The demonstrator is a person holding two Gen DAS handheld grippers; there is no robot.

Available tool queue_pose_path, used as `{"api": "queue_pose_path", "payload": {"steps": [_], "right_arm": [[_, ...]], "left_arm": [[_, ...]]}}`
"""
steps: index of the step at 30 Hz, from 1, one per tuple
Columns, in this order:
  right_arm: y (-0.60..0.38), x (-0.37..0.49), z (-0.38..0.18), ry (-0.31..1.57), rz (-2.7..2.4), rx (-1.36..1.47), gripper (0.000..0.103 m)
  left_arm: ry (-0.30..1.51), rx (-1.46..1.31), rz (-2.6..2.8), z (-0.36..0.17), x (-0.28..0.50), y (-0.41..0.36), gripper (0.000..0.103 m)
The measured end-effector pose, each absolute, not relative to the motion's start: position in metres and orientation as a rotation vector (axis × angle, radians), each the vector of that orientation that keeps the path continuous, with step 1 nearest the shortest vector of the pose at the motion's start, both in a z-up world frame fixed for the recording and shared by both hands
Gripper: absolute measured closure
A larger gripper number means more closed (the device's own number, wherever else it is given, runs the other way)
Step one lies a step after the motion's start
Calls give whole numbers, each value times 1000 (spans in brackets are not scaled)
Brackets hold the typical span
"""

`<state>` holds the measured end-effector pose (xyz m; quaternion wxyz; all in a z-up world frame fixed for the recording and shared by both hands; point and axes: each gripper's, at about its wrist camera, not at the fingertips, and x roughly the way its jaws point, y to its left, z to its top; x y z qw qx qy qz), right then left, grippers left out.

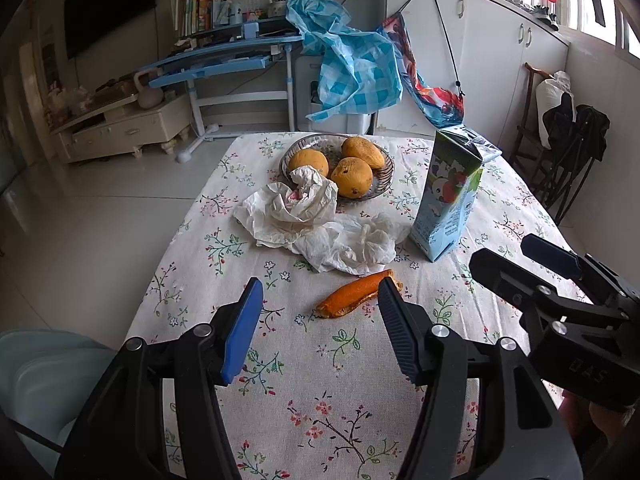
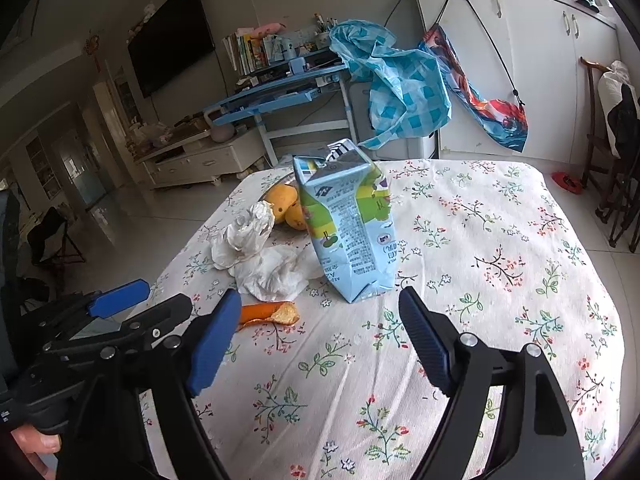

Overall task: Collect trash
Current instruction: 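Move the right tool toward the milk carton while the left tool approaches a carrot piece, then grasp the milk carton with the right tool while the left tool grasps the carrot piece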

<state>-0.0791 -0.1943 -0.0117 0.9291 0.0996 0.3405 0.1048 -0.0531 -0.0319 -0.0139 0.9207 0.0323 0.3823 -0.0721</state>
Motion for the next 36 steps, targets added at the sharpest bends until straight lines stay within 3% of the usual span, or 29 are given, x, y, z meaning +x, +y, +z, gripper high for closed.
{"api": "queue_pose_path", "payload": {"steps": [36], "right_arm": [[-192, -11, -25, 678, 167, 163, 22]], "left_arm": [[915, 39, -119, -50, -19, -22, 45]]}}
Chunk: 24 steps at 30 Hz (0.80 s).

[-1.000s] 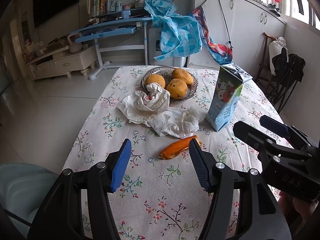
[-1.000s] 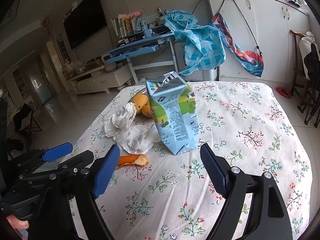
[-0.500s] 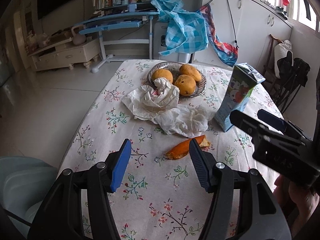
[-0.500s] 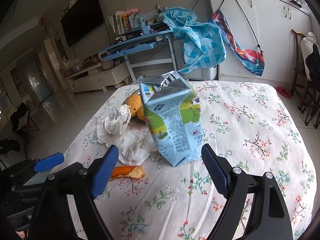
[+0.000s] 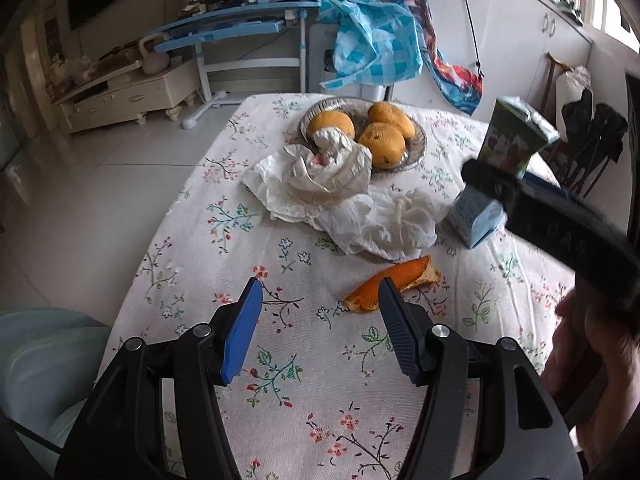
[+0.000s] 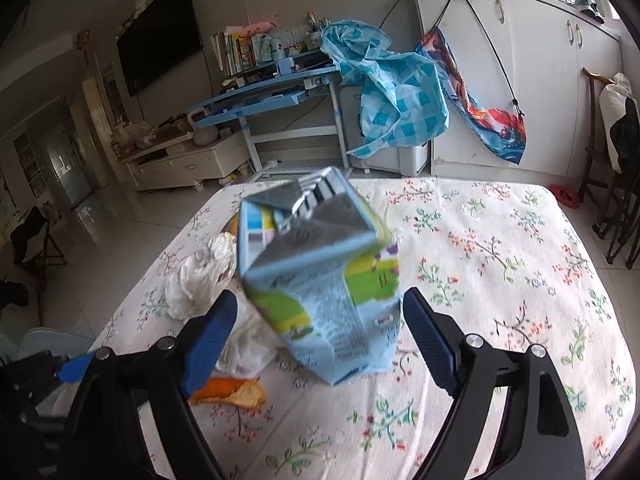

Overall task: Collect trash
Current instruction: 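Grasp the milk carton with the right tool while the left tool grasps the carrot piece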

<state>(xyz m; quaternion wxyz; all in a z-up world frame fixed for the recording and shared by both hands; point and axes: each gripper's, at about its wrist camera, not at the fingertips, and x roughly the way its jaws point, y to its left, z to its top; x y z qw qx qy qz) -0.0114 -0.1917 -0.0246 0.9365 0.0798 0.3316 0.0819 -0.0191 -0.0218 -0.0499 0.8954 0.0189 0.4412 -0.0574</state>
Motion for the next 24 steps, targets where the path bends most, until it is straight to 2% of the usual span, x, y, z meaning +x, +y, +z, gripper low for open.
{"api": "queue_pose_path", "payload": {"steps": [3, 5, 15, 16, 19, 24], "right_arm": [[-192, -4, -25, 665, 182, 162, 24], [-193, -1, -26, 669, 192, 170, 36], [-204, -19, -3, 639, 257, 220, 39], [-207, -21, 0, 634, 256, 229, 39], [-216, -28, 7, 627, 261, 259, 39], [-228, -39, 10, 642, 270, 314, 39]], "left_arm": [[934, 68, -152, -58, -15, -28, 42], [938, 87, -181, -62, -12, -33, 40], [941, 205, -260, -83, -3, -62, 39], [935, 200, -261, -82, -4, -63, 46], [944, 190, -289, -80, -8, -66, 79], [956, 84, -318, -70, -13, -59, 87]]}}
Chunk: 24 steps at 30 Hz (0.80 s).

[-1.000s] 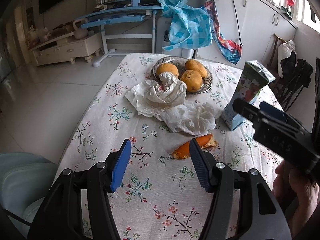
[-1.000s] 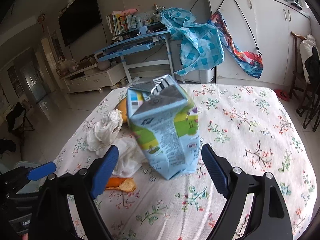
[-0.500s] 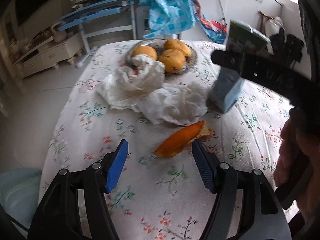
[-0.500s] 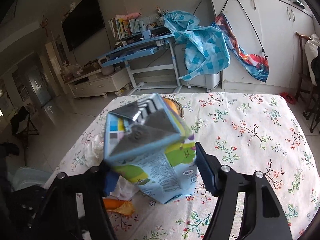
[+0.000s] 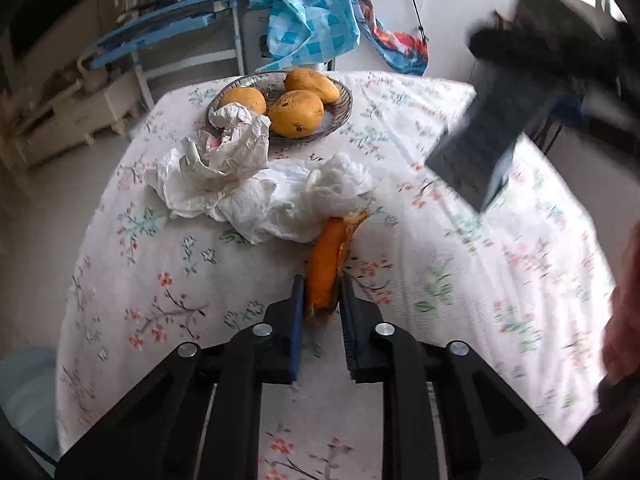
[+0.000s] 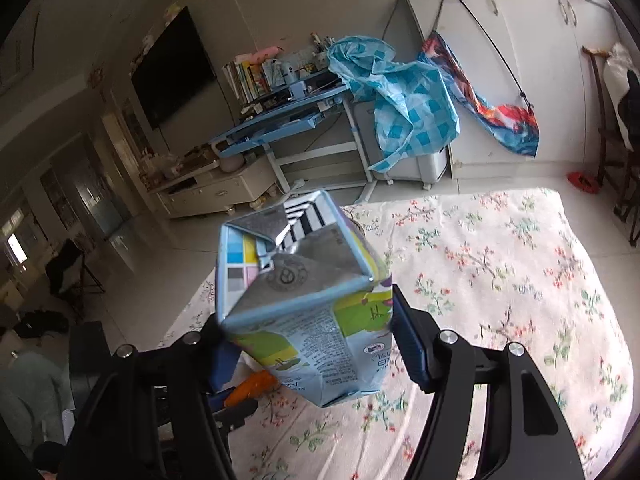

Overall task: Collect trash
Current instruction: 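Grasp the milk carton with the right tool while the left tool grasps the carrot piece, then hold the carton in the right tool while the left tool holds the carrot piece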

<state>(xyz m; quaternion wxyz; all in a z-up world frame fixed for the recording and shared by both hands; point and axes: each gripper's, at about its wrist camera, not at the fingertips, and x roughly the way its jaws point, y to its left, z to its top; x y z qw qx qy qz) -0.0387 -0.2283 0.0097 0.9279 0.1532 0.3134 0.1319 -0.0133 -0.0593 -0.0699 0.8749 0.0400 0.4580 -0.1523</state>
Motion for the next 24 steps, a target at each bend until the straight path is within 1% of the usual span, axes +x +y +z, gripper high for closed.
{"api": "queue_pose_path", "payload": {"steps": [5, 11, 24], "right_arm": [[-226, -43, 9, 658, 284, 291, 39], [-221, -39, 5, 684, 305, 275, 39], [-222, -47, -1, 705, 312, 249, 39]], "left_arm": [[978, -64, -326, -63, -13, -43, 87], [999, -77, -289, -63, -7, -36, 87], [940, -185, -190, -43, -9, 1, 87]]}}
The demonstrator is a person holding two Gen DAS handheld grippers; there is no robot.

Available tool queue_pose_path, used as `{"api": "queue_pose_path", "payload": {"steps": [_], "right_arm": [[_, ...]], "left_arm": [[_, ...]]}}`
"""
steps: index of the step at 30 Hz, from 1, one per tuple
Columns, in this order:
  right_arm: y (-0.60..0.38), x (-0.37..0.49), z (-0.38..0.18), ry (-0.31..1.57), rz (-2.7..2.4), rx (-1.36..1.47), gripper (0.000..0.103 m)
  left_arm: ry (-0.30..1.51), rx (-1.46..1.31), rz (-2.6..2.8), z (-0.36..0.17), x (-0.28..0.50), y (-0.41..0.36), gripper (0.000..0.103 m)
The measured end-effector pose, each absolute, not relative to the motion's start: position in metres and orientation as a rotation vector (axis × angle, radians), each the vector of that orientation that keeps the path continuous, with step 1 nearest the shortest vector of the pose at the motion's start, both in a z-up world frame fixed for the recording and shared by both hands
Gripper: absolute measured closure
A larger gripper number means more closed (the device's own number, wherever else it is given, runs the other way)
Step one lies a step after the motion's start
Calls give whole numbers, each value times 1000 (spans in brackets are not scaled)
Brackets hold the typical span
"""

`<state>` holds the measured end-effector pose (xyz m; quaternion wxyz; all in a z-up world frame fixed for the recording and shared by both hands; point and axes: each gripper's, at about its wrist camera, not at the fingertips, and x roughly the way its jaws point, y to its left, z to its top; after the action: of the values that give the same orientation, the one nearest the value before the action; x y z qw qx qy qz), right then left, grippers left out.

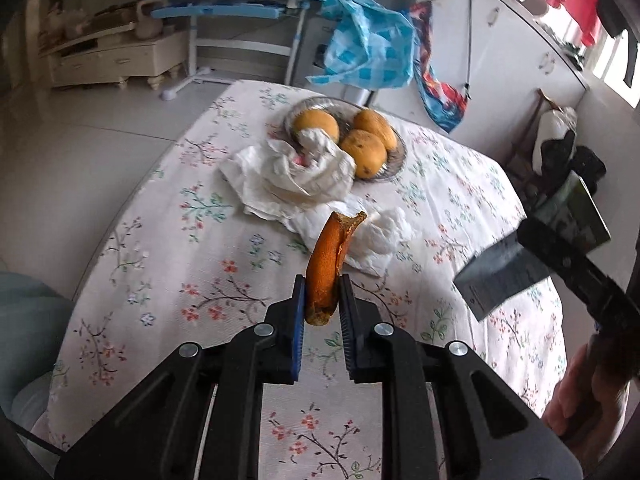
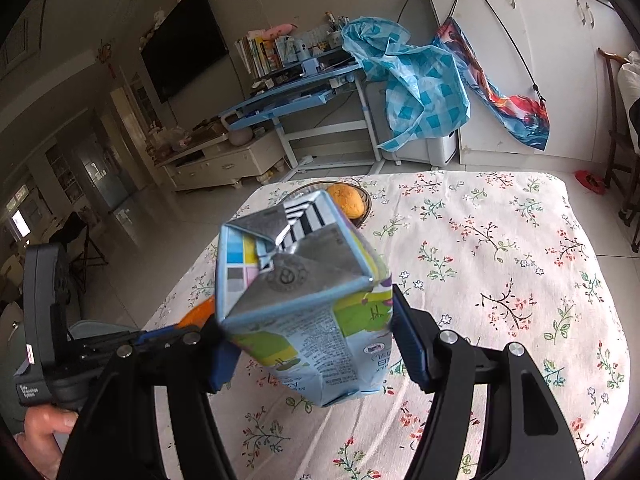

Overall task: Collect trash
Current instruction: 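Hold the carton in the right tool while the left tool holds the carrot piece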

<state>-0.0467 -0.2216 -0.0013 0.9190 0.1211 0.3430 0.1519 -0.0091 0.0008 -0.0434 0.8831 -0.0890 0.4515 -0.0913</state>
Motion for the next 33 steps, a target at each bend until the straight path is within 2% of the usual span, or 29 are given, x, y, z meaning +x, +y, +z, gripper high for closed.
{"api": "queue_pose_path", "payload": {"steps": [33], "right_arm": [[-187, -66, 3, 731, 410, 202, 39]], "left_arm": [[906, -190, -191, -36, -27, -2, 87]]}}
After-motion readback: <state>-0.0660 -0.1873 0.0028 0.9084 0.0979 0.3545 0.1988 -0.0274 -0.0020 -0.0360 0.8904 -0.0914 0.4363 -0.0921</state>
